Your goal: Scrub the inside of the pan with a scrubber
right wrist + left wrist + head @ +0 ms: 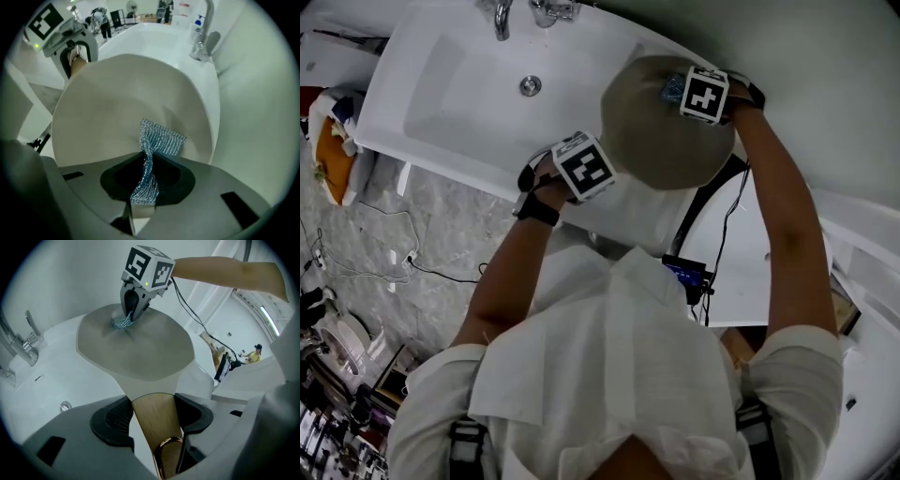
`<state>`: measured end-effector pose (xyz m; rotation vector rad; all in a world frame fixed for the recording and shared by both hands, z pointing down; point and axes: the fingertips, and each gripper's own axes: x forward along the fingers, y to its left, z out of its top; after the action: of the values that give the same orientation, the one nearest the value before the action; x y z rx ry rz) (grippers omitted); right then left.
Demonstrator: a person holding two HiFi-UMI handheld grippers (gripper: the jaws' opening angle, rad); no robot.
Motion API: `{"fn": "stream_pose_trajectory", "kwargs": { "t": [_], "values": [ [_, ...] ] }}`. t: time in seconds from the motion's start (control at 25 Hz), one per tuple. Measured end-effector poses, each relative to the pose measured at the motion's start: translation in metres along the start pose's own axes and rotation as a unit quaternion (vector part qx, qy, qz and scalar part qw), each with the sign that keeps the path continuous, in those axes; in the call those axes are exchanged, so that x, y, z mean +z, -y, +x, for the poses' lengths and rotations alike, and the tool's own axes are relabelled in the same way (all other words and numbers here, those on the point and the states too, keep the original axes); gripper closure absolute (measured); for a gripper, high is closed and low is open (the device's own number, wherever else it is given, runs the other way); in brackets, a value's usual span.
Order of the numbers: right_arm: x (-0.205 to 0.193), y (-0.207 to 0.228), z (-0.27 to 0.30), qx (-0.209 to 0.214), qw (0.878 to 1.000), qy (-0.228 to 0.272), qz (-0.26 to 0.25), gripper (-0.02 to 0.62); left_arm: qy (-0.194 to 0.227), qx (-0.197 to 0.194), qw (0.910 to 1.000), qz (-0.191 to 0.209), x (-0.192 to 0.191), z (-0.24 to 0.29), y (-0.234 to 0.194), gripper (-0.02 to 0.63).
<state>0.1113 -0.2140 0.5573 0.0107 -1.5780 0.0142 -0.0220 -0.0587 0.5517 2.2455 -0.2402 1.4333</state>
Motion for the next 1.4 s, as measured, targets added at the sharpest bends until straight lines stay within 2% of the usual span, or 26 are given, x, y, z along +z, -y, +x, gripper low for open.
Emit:
{"fn": "stream_pose_trajectory", "kwargs": {
  "t": [0.08,0.16,0.4,0.6,0.76,0.96,1.12,1.24,1.4],
  "values": [
    [-0.005,0.009,0.003,-0.025,0.996,-0.059,-0.054,0.543,0.002,-0.002,1.0,-0.006,0.002,-0.001,0.001,0.331],
    [-0.016,0.008,0.009,-0.025,0.99,-0.114,-0.074,0.544,0.003,-0.003,0.9999,-0.011,0.002,-0.002,0.002,0.333],
    [-0.071,-0.022,0.018,0.039,0.98,-0.195,-0.024,0.543,-0.001,-0.004,0.9999,-0.014,0.002,-0.002,0.002,0.333],
    [-0.084,-0.049,0.013,0.096,0.97,-0.221,0.024,0.543,-0.004,0.0,0.9999,-0.011,0.004,0.0,-0.001,0.333],
    [-0.088,-0.078,0.013,0.148,0.96,-0.235,0.041,0.543,-0.004,0.0,0.9999,-0.014,0.004,0.001,0.0,0.333],
    [-0.083,-0.113,0.014,0.205,0.952,-0.224,0.05,0.543,-0.003,0.002,0.9999,-0.016,0.005,0.002,-0.001,0.333],
    [-0.065,-0.14,0.012,0.255,0.945,-0.189,0.075,0.543,-0.007,0.001,0.9998,-0.018,0.003,0.002,-0.002,0.333],
    [-0.042,-0.159,0.009,0.297,0.94,-0.139,0.095,0.543,-0.003,0.002,0.9999,-0.015,0.005,0.003,-0.003,0.333],
    [-0.001,-0.174,0.004,0.337,0.931,-0.037,0.136,0.543,-0.004,0.001,0.9999,-0.012,0.006,0.002,-0.003,0.333]
  ]
}}
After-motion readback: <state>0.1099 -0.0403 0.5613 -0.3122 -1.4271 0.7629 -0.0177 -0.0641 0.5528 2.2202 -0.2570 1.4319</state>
